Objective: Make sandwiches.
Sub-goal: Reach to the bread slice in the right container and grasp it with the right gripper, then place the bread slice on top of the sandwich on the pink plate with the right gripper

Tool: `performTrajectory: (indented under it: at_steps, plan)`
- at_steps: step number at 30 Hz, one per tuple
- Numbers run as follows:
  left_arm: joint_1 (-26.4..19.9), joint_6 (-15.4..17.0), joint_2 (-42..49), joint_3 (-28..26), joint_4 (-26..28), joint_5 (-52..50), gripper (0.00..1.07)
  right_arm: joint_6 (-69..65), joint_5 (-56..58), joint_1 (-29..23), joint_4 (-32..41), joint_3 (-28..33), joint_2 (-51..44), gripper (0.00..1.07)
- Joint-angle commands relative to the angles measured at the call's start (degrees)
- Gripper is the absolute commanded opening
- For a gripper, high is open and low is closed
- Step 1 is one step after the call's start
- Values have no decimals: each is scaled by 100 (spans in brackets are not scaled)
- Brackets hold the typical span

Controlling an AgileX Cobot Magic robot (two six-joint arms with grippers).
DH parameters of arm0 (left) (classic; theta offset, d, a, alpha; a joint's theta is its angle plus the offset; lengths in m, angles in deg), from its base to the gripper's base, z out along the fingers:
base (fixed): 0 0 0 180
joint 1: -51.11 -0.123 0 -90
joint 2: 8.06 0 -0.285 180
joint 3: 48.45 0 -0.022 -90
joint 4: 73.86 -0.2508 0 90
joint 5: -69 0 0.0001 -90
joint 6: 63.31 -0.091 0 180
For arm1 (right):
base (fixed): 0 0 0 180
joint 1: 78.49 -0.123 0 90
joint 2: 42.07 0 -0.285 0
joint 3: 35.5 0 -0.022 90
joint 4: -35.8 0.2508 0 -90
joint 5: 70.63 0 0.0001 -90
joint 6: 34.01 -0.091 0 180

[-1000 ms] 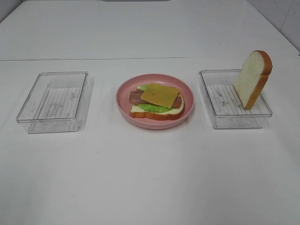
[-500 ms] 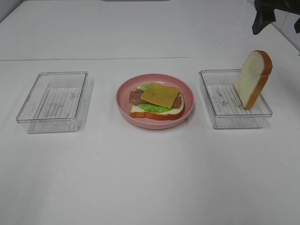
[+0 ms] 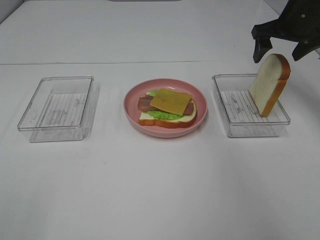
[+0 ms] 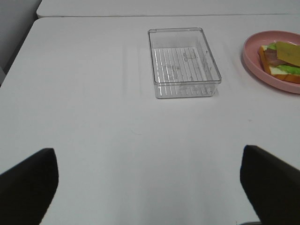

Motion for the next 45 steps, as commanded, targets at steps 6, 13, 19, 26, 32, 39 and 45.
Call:
performTrajectory:
  at_steps: [6,13,19,26,32,39,45]
  plan:
    - [-17,46,115,17,52,-97,99,69,-23,0,109,-46,378,84]
    - [-17,46,115,17,52,-97,99,69,74,0,195,-46,464,72]
    - [-17,46,115,17,52,-97,99,69,74,0,143,-46,464,42]
    - [-17,46,115,17,52,-97,99,69,34,-11,86,-46,464,25]
    - [-17,46,115,17,52,-97,99,63,34,-11,86,-46,464,25]
    - [-17,46,115,17,52,-97,98,-149,264,-11,109,-63,407,0]
    - [-17,46,115,17,52,-97,98,-309,487,-11,298,-80,63,0]
